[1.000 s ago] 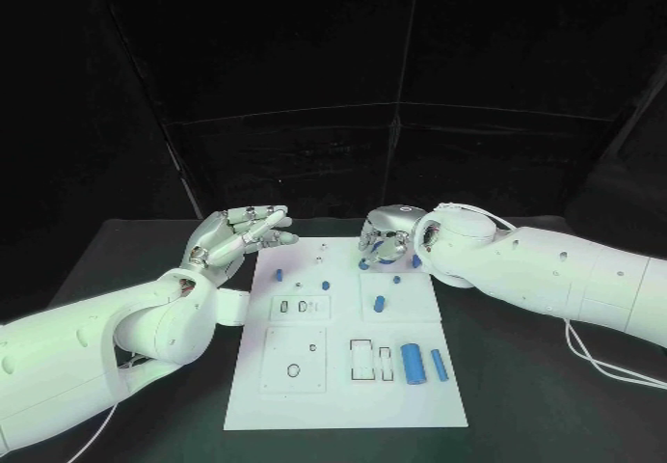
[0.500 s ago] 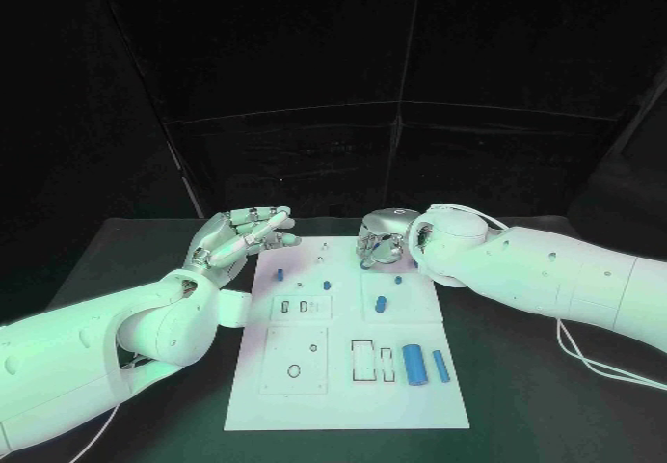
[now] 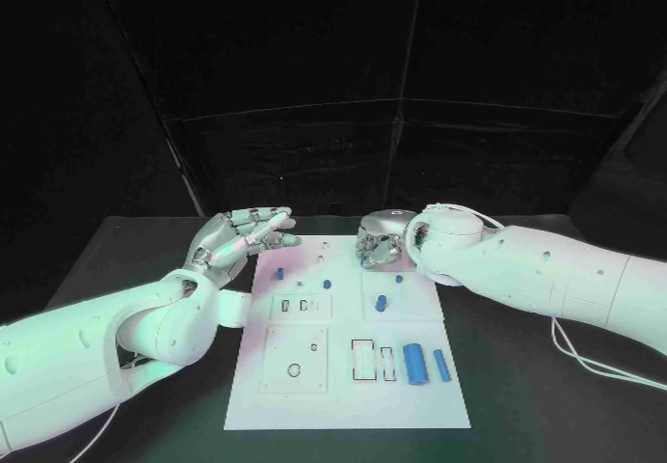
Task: Assemble the parts on the task board
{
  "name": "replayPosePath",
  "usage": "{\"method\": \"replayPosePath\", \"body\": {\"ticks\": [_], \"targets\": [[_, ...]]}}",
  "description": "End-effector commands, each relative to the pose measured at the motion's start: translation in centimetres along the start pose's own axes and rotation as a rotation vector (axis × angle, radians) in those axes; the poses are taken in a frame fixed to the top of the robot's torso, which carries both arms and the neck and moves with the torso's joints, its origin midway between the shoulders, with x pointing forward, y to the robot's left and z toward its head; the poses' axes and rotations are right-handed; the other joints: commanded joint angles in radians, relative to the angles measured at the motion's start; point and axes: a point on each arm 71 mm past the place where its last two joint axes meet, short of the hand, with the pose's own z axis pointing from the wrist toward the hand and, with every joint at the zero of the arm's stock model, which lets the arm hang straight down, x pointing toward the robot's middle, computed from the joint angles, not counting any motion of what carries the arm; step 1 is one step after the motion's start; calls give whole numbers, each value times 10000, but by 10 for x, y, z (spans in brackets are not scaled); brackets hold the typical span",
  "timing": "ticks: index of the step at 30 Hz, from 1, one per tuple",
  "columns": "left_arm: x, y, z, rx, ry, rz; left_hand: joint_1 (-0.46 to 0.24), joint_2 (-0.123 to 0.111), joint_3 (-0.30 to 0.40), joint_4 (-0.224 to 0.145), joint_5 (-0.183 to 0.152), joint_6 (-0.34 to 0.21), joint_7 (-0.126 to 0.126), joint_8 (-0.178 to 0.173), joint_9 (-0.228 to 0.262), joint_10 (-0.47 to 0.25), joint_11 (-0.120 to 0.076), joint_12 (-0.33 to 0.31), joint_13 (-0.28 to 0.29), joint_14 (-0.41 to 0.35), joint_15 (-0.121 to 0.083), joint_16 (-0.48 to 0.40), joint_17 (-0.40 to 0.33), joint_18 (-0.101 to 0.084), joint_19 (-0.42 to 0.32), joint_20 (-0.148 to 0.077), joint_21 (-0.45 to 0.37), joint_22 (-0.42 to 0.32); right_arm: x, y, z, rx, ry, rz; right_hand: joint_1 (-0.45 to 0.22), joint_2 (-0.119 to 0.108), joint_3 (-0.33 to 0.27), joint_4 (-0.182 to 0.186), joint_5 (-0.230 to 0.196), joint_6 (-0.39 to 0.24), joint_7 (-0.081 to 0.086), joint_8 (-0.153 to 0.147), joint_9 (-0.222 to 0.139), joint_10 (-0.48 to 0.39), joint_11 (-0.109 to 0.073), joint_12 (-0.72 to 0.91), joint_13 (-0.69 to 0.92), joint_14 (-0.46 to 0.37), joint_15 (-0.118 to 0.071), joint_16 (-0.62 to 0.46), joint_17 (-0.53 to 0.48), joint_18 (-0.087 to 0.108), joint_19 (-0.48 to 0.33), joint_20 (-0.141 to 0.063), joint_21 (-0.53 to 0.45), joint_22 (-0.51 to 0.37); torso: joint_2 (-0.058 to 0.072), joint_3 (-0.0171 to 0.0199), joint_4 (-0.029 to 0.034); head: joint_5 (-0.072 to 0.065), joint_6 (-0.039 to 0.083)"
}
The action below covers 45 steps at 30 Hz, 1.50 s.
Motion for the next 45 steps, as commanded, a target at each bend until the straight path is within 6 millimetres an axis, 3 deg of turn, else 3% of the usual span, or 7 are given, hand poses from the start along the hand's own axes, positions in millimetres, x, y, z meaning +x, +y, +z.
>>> {"method": "replayPosePath", "body": {"ticks": [1, 10, 20, 25, 30, 36, 45], "targets": [[2, -1, 1, 54, 183, -34, -52, 19, -22, -60, 15, 14, 72, -21, -16, 1, 57, -49, -13, 71, -9, -33, 9, 127, 80, 12, -50, -10, 2, 0, 1, 34, 331, -101, -70, 16, 90, 10, 7, 59, 10, 17, 18, 76, 13, -44, -16, 153, 49, 50, 29, -135, -29, 3, 49, 32, 21, 1, 12, 1, -42], [1, -1, 1, 31, 175, -30, -52, 19, -22, -60, 15, 14, 72, -21, -16, 1, 57, -49, -13, 71, -9, -33, 9, 127, 80, 12, -50, -10, 3, 0, 1, 57, 441, -109, -93, -12, 342, 18, 0, 138, 18, 24, 21, 167, 10, -39, -9, 133, 49, 131, 76, -140, -73, 9, 181, 144, 27, -1, 13, 7, -59], [0, 0, 1, -18, 175, -30, -60, 30, -27, -64, 14, 24, 72, -32, -13, 10, 58, -66, -10, 79, -7, -48, 16, 127, 93, 14, -64, -18, 0, 0, 2, 112, 68, -200, 67, -34, 992, 5, -174, 339, -42, 47, 31, 379, -48, -11, 7, 127, 7, 323, 242, -171, -78, -21, 514, 482, 48, -8, 21, -27, -41], [-1, -1, 1, -32, 175, -30, -60, 33, -28, -65, 14, 25, 72, -34, -13, 10, 58, -69, -10, 79, -7, -51, 17, 127, 95, 14, -66, -20, -3, 5, 1, -50, -480, -216, 96, -101, 1347, 33, -49, 502, -78, 66, 38, 555, -88, 30, 28, 142, -27, 452, 349, -217, 8, -52, 808, 830, 39, -7, 22, -34, -37], [-2, -1, 0, -39, 138, -9, -55, 43, -26, -73, 14, 26, 72, -43, -12, 10, 59, -83, -10, 77, -5, -64, 19, 127, 99, 15, -77, -27, -9, 12, -4, -223, -1255, -143, 127, -116, 1526, 37, -24, 528, -78, 52, 33, 581, -93, 22, 30, 152, -32, 531, 439, -233, 27, -59, 917, 952, 56, 3, 68, -16, 15], [-4, -2, -1, -45, 89, 20, -51, 50, -25, -80, 13, 27, 71, -51, -12, 9, 60, -94, -10, 74, -3, -76, 21, 126, 102, 16, -86, -32, -16, 17, -5, -268, -2251, -124, 168, -257, 1727, 5, -19, 530, -70, 25, 24, 606, -93, 11, 35, 160, -31, 610, 504, -255, 53, -63, 1067, 1119, 55, -37, 87, 26, 55], [-4, -2, -1, -44, 62, 36, -38, 70, -19, -96, 13, 35, 67, -65, -10, 13, 59, -117, -9, 68, -1, -103, 25, 125, 107, 18, -107, -45, -21, 26, 6, -481, -2983, -117, 171, -378, 1850, 8, -24, 510, -57, 8, 18, 601, -78, -7, 35, 161, -21, 667, 561, -264, 43, -55, 1144, 1196, 95, -10, 64, 122, 119]]}}
